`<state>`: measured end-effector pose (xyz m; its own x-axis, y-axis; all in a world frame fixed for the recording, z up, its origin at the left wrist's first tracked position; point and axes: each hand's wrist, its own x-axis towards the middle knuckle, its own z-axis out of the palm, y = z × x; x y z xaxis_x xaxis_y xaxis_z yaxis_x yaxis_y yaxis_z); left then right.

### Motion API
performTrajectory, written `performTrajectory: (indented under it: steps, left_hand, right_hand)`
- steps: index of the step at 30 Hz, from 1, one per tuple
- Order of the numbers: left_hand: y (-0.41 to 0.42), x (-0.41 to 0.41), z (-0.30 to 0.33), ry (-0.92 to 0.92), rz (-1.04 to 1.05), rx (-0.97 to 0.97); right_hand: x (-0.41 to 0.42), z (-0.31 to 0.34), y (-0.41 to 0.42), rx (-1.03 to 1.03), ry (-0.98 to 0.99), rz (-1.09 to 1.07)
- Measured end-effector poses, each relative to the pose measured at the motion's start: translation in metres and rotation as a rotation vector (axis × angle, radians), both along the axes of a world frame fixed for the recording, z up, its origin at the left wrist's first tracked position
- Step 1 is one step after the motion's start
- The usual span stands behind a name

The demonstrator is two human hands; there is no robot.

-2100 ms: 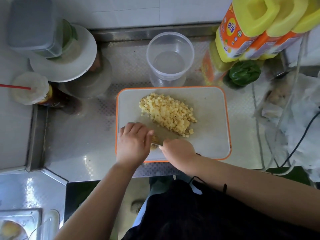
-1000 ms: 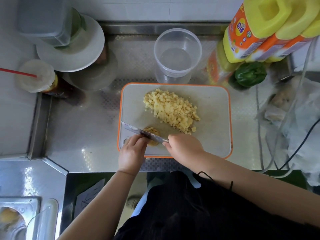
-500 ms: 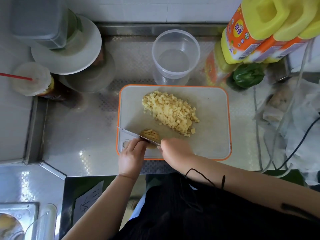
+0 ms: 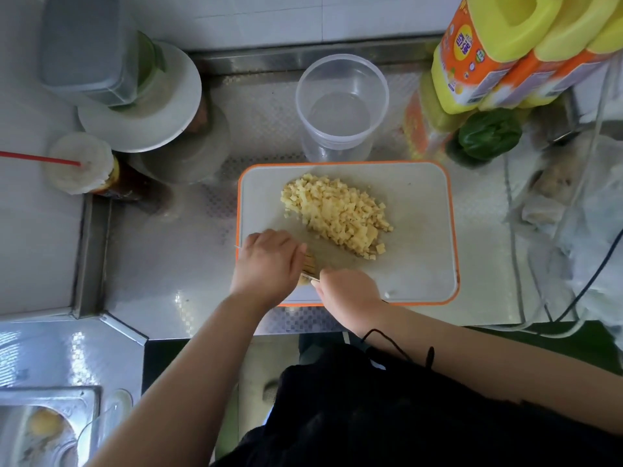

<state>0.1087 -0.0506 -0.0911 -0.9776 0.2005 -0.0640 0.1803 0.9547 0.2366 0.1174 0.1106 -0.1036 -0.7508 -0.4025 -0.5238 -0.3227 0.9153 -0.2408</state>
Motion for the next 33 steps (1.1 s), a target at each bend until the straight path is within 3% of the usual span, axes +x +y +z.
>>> performTrajectory:
  steps: [1,3,10,12,16,17,19,24,33]
  left_hand:
    - [0.004,-0.008,0.000,-0.167,-0.076,-0.102]
    - [0.007,-0.016,-0.005,-0.335,-0.220,-0.237]
    - [0.011,-0.020,-0.006,-0.346,-0.307,-0.332]
    - [0.010,-0.016,-0.005,-0.265,-0.274,-0.272]
    - [-0.010,0.012,-0.005,0.416,0.018,0.205]
    - [-0.013,0.023,-0.007,0.474,0.115,0.272]
    - [-0.015,0.045,-0.022,0.446,0.220,0.329]
    - [-0.009,0.069,-0.062,0.204,0.211,0.390]
    - [-0.007,0.066,-0.071,0.171,0.245,0.319]
  right_hand:
    - [0.001,-0.001,0.000,0.011,-0.003,-0.008]
    - [0.001,0.001,-0.001,0.019,-0.004,-0.020]
    - [0.001,0.010,0.003,0.005,-0.009,-0.008]
    - [-0.001,0.014,0.005,-0.010,-0.019,-0.009]
    - [-0.004,0.027,0.015,-0.077,-0.028,-0.032]
    - [-0.004,0.030,0.017,-0.093,-0.033,-0.038]
    - [-0.005,0.032,0.022,-0.101,-0.027,-0.049]
    - [-0.002,0.034,0.022,-0.101,-0.019,-0.061]
    - [-0.002,0.034,0.015,-0.026,-0.045,-0.011]
